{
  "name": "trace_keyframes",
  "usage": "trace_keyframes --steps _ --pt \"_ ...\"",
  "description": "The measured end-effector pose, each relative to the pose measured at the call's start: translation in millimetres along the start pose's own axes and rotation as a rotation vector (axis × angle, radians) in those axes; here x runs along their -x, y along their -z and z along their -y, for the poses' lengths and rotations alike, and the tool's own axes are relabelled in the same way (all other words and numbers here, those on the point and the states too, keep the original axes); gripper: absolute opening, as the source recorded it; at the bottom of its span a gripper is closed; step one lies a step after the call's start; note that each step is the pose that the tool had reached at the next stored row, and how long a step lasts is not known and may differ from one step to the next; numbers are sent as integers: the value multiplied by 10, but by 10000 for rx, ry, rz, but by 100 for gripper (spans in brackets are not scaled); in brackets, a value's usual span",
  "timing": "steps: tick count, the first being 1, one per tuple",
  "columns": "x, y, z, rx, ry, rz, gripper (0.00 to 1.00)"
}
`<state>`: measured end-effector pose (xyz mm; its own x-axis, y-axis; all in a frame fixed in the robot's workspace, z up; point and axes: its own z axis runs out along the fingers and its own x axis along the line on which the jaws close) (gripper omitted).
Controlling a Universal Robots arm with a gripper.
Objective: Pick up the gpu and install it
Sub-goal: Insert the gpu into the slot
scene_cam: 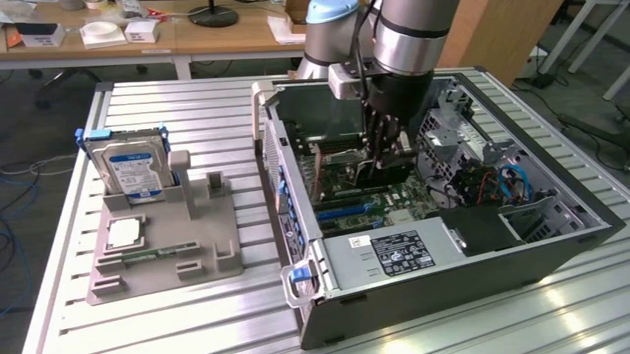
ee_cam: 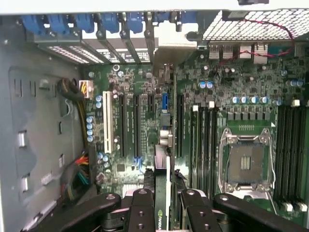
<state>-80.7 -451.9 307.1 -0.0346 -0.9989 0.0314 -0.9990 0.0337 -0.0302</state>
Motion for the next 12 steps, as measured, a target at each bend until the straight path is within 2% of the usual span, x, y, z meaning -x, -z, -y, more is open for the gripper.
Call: trace_keyframes --steps 12 --pt "4 -187 -47 0 -7 0 26"
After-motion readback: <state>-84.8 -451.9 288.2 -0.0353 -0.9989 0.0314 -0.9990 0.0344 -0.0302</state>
